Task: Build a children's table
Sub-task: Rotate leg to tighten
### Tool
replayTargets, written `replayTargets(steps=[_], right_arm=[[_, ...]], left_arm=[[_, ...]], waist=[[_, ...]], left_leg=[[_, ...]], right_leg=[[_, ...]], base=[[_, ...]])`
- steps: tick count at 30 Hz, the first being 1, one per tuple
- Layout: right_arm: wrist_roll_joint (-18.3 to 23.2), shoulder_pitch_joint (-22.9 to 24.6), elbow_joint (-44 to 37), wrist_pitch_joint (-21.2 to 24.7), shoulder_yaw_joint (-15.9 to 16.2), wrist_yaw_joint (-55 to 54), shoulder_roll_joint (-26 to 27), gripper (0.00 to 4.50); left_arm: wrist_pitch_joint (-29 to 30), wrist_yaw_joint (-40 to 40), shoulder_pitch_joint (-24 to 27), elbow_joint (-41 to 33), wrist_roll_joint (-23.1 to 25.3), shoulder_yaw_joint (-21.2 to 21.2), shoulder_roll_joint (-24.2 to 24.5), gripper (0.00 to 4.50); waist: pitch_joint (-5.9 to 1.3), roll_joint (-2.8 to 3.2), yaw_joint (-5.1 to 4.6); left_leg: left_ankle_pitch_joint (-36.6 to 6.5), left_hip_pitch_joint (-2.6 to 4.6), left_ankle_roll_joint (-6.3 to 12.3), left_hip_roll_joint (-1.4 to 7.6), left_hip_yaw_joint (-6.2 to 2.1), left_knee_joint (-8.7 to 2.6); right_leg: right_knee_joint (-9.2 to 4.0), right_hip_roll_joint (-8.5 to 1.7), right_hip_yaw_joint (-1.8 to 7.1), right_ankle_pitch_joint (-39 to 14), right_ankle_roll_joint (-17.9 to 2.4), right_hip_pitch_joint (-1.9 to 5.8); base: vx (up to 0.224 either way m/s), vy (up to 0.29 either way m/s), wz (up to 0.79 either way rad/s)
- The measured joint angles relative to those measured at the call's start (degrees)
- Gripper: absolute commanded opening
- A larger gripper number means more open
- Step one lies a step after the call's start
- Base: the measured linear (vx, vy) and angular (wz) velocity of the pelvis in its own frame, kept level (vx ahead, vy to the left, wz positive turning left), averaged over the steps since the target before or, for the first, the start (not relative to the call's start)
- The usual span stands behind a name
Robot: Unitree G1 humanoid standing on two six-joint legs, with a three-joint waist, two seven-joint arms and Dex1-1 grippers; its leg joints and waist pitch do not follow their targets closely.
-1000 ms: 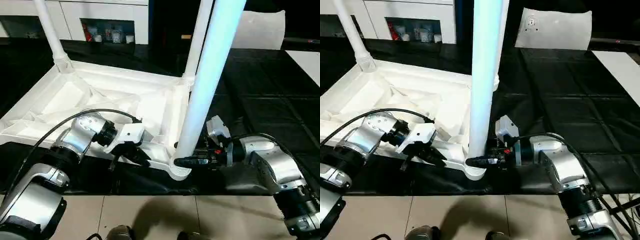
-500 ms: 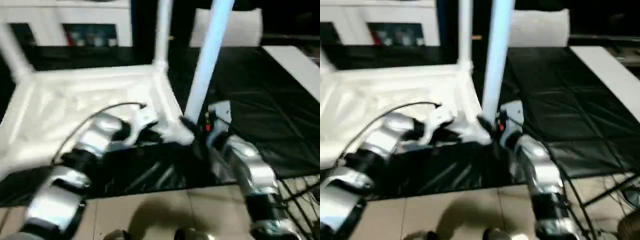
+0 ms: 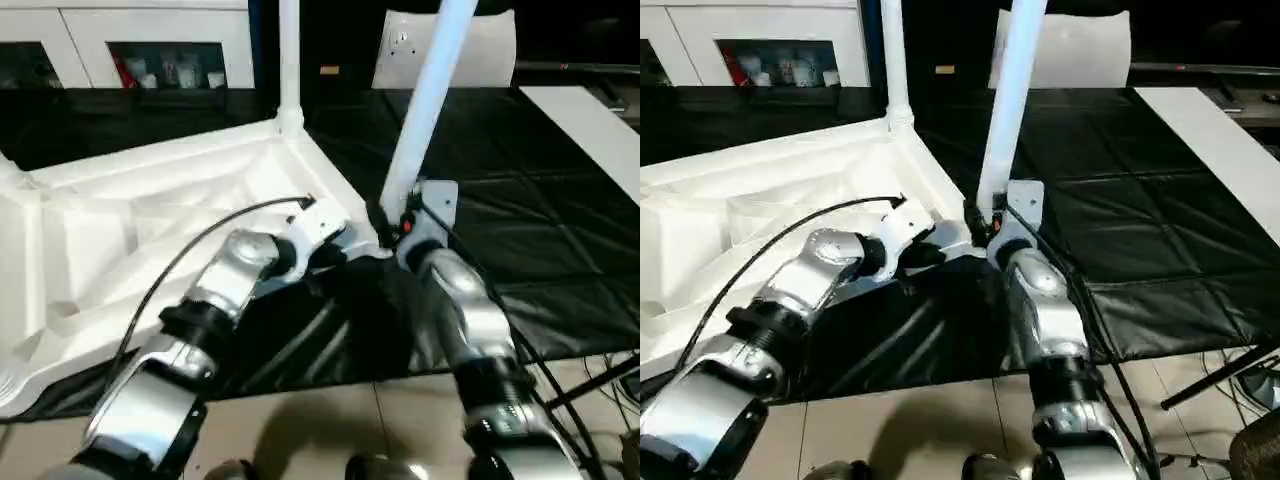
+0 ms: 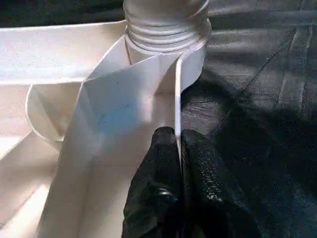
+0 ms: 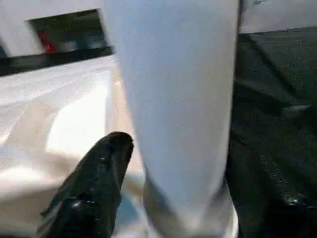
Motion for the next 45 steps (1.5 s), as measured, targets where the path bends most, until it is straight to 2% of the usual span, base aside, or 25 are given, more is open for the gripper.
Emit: replayTargets(steps=[3,4,7,8,10,13,15,18,21,22,29,31,45], right_arm=[[1.8,2.2,-2.3,0.3,1.9,6.8,-3.7,3.72],[2.3,2.7,-2.9,0.3,2.1,9.0,-4.9,3.72],[3.6,3.8,-4.4,0.5,3.3,17.0,-9.4,3.97],[3.9,4.3,-5.1,0.3,4.2,20.8,-12.0,4.17],[4.8,4.7,-5.3,0.4,4.1,26.9,-16.9,4.24],[6.1,4.7,-6.5,0.4,3.8,32.2,-19.3,4.47],[7.1,4.4,-7.0,0.5,4.6,36.0,-21.1,4.47],[8.2,4.0,-7.7,1.6,6.8,43.5,-24.5,4.47],[9.0,3.4,-8.1,2.3,9.3,50.3,-26.2,4.47],[9.3,3.0,-8.1,2.4,10.0,51.8,-26.4,4.21],[9.9,1.9,-8.0,3.7,14.0,58.7,-26.5,3.79],[10.0,1.8,-8.0,4.1,15.0,59.8,-26.4,3.5],[10.4,0.9,-8.2,6.6,17.1,63.4,-26.4,2.29]], left_arm=[[-2.4,-3.3,0.4,-0.1,-0.1,0.0,2.0,0.0],[-3.7,-4.5,0.6,-0.1,-0.1,0.0,2.8,0.0],[-7.7,-9.1,1.4,-0.2,-1.0,0.0,5.5,0.0],[-9.5,-11.4,1.7,-0.3,-1.5,-0.3,6.7,0.0],[-12.7,-16.3,2.6,-0.3,-2.6,-0.4,9.4,0.0],[-14.4,-21.4,3.0,0.0,-3.9,-0.4,11.1,0.0],[-15.2,-25.3,3.0,0.4,-4.5,-0.6,11.5,0.0],[-16.6,-30.8,3.0,1.0,-5.5,-1.5,12.7,0.0],[-17.9,-35.7,2.9,1.6,-6.1,-2.3,14.3,0.0],[-18.3,-37.1,2.9,1.6,-6.3,-2.7,14.6,0.0],[-21.1,-43.6,2.6,1.6,-6.5,-4.7,15.1,0.0],[-21.8,-44.5,2.3,1.7,-6.5,-5.3,15.2,0.0],[-23.3,-45.2,0.7,3.7,-7.4,-8.0,15.2,0.0]], waist=[[0.0,0.0,-0.15],[0.0,0.0,-0.24],[-0.01,0.03,-0.1],[-0.03,0.06,0.11],[-0.03,0.06,0.57],[-0.02,0.04,0.87],[-0.02,0.04,1.59],[-0.01,0.01,2.46],[-0.01,0.01,2.91],[-0.01,0.01,3.09],[0.0,-0.11,4.95],[0.0,-0.15,5.36],[0.0,-0.23,5.69]], left_leg=[[0.0,-0.03,0.0,0.1,0.0,-0.14],[0.0,-0.06,0.0,0.13,0.0,-0.14],[0.0,-0.41,0.01,0.19,-0.01,-0.14],[0.0,-0.56,0.03,0.2,-0.01,-0.1],[0.1,-0.59,0.34,0.22,-0.01,-0.03],[0.1,-0.66,0.37,0.21,0.01,0.13],[0.0,-0.65,0.34,0.12,0.03,0.19],[-0.1,-0.63,0.28,0.12,0.06,0.34],[-0.1,-0.61,0.23,0.13,0.06,0.47],[-0.1,-0.61,0.22,0.14,0.06,0.51],[-0.1,-0.63,0.22,0.14,0.06,0.71],[-0.1,-0.63,0.22,0.13,0.06,0.74],[-0.1,-0.65,0.21,0.13,0.05,0.92]], right_leg=[[0.01,0.13,-0.02,0.0,0.0,-0.11],[0.02,0.17,-0.01,0.0,0.0,-0.18],[0.05,0.22,-0.05,0.2,-0.3,-0.48],[0.04,0.22,-0.07,0.1,-0.3,-0.58],[0.05,0.22,-0.08,0.1,-0.3,-0.56],[0.06,0.17,-0.08,0.1,-0.3,-0.54],[0.06,0.04,-0.08,0.1,-0.3,-0.48],[0.1,0.0,-0.08,0.2,-0.4,-0.39],[0.22,-0.01,-0.08,0.2,-0.4,-0.39],[0.26,-0.01,-0.08,0.2,-0.4,-0.39],[0.41,-0.08,-0.08,0.2,-0.4,-0.37],[0.46,-0.1,-0.08,0.2,-0.4,-0.36],[0.69,-0.14,-0.07,0.2,-0.4,-0.36]], base=[[0.0,0.0,0.0],[0.0,0.0,0.0],[0.0,0.0,0.0],[0.0,0.0,0.0],[0.0,0.0,0.0],[0.0,0.0,0.0],[0.0,0.0,0.0],[0.0,0.0,0.0],[0.0,0.0,0.0],[0.0,0.0,0.0],[0.0,0.0,0.0],[0.0,0.0,0.0],[0.0,0.0,0.0]])
